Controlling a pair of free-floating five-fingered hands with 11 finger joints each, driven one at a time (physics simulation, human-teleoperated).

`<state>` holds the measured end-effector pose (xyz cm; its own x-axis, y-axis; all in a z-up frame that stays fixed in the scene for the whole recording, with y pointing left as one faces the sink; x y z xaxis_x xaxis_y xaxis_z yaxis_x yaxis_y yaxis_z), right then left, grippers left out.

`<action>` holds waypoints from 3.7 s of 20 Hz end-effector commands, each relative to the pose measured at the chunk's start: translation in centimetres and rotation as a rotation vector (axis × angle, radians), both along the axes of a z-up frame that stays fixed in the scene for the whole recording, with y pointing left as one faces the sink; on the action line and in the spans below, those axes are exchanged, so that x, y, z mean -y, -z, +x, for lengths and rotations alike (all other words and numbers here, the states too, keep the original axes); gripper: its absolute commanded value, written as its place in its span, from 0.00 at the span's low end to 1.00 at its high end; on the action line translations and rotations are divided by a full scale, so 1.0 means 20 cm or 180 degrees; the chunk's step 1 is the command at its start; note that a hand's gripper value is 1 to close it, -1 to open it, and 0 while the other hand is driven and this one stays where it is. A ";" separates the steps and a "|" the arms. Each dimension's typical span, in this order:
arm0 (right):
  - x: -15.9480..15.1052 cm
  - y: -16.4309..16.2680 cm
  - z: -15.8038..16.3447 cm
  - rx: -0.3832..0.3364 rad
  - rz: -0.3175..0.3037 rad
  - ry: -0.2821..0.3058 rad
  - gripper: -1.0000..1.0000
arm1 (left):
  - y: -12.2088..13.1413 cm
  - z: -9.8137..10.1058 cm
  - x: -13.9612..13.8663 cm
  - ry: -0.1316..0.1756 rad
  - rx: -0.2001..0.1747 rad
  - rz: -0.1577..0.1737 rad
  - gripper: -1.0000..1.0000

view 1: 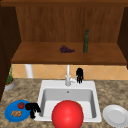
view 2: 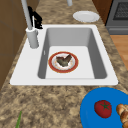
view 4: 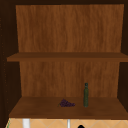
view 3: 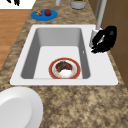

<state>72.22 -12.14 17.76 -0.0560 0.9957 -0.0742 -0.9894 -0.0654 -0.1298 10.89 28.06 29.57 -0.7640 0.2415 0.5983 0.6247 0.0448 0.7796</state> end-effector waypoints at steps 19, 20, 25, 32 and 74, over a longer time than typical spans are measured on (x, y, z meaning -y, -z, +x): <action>-0.46 -0.11 0.04 -0.0037 -0.2306 -0.0001 1.00 | 0.00 0.00 0.00 0.0000 0.0000 0.0000 0.50; -0.50 -0.13 0.04 -0.0035 -0.2321 -0.0001 1.00 | 0.00 0.00 0.00 0.0000 0.0000 0.0000 0.50; -0.67 0.00 0.06 -0.0037 -0.3582 -0.0017 1.00 | 0.00 0.00 0.00 0.0000 0.0000 0.0000 0.50; -0.74 0.12 0.05 -0.0050 -0.4502 -0.0068 1.00 | 0.00 0.00 0.00 0.0000 0.0000 0.0000 0.50; -0.14 -0.21 0.01 -0.0051 -0.2939 0.0010 0.00 | 0.00 0.00 0.00 0.0000 0.0000 0.0000 0.50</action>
